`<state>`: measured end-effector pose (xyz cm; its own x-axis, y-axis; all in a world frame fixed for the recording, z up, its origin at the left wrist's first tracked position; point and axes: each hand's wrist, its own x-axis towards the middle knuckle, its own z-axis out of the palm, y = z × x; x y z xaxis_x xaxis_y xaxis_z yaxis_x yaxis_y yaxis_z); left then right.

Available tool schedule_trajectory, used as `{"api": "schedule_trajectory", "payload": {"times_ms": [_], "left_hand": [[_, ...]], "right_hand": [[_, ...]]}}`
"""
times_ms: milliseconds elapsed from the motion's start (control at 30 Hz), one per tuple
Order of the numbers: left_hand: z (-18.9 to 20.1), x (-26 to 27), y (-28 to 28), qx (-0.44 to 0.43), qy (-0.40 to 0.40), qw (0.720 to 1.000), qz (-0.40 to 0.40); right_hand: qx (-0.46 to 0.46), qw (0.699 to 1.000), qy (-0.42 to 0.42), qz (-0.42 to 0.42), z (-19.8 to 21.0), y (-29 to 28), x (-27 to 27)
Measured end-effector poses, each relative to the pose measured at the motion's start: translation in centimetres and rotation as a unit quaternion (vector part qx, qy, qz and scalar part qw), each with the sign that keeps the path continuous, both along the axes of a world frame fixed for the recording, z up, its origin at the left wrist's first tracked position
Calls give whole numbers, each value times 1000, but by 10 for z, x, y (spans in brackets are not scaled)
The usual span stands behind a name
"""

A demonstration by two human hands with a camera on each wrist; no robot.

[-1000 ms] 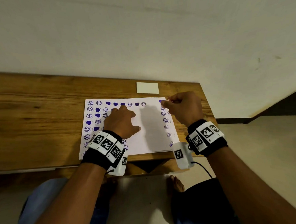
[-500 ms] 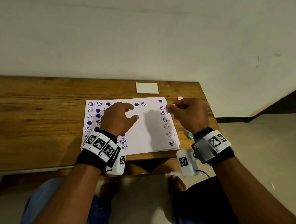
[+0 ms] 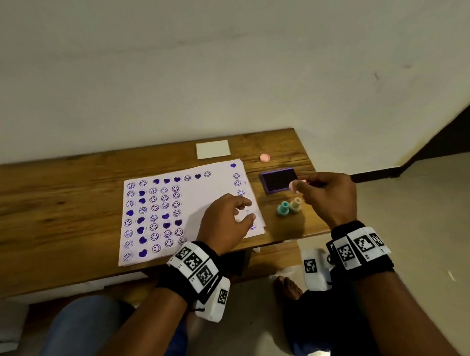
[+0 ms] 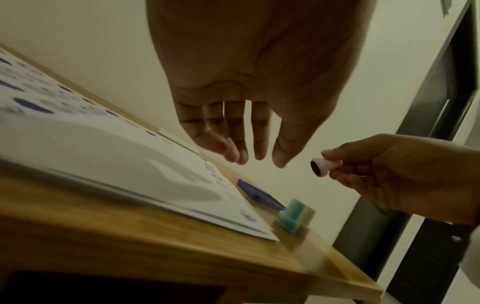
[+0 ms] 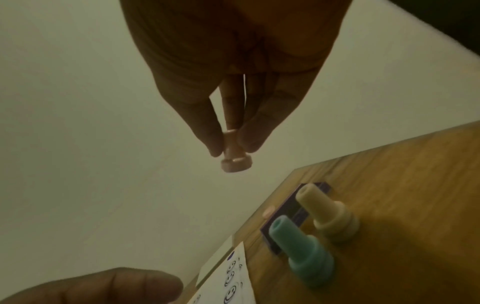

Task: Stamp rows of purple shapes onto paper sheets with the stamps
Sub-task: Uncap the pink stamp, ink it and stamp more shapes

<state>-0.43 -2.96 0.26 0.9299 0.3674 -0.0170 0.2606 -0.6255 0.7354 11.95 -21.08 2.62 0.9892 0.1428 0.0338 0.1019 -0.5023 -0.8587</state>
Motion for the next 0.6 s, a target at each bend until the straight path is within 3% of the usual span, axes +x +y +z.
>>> {"api": "schedule_trajectory", "payload": {"times_ms": [133,367,600], "left_hand": [[0,23,-23,-15,-5,1000,-6],[1,78,-36,30,-5,999,-45],[6,167,4,183,46,975,-121]], "right_hand": [[25,999,42,4,-13,-21,10],[98,991,93,11,-18,-34,27],[133,981,139,15,-27,-28,38]]}}
